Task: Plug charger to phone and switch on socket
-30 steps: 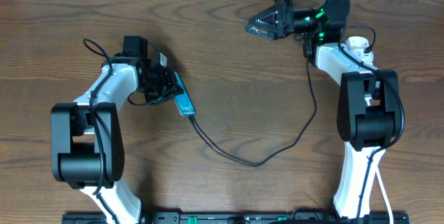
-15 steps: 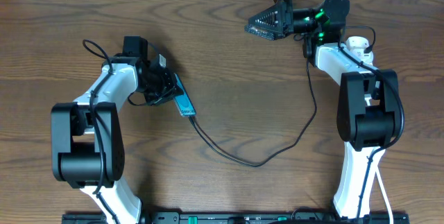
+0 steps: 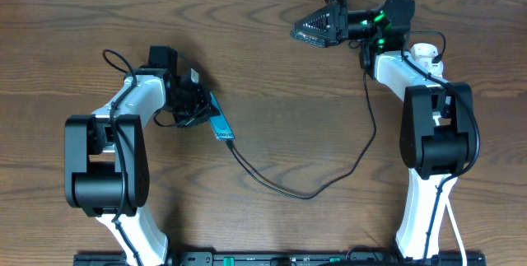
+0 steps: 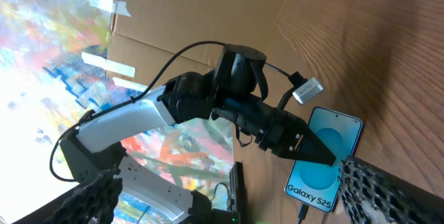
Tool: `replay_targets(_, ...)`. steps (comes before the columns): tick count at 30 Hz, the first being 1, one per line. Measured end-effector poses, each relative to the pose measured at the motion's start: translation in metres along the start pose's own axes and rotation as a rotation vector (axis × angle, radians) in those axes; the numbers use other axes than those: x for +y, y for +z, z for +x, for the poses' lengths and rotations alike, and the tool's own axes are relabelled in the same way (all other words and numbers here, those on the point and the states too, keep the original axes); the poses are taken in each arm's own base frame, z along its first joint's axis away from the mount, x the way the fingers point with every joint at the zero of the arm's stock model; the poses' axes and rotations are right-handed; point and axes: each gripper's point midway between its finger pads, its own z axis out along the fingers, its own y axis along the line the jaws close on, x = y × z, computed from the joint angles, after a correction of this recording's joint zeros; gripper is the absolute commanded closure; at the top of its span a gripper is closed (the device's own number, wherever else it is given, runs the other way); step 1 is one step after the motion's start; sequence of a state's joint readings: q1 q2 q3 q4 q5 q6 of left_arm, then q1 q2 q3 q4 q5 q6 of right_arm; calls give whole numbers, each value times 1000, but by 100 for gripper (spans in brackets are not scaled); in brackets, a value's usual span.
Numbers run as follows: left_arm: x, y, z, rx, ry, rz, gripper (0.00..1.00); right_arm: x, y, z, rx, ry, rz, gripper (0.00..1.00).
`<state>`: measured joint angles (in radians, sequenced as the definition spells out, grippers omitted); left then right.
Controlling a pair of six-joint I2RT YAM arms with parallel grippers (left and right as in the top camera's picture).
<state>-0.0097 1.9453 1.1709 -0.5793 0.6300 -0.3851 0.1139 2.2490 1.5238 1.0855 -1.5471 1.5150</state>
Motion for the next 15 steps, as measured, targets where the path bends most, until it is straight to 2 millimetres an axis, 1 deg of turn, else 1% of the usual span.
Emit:
replay_targets(7,0,0,0,0,0,0,92,0,0,0,0,0,0,1)
replay_targets(9,0,0,0,0,0,0,90,0,0,0,0,-1,0,1)
replay_targets(10,0,0,0,0,0,0,83,0,0,0,0,-2,0,1)
replay_targets(12,0,0,0,-1,2,-1,74,0,0,0,0,-3,0,1)
replay_targets(13,0,0,0,-1,-4,1,71,0,0,0,0,-3,0,1)
replay_targets(15,0,0,-1,-3,-2,-2,69,0,0,0,0,-2,0,1)
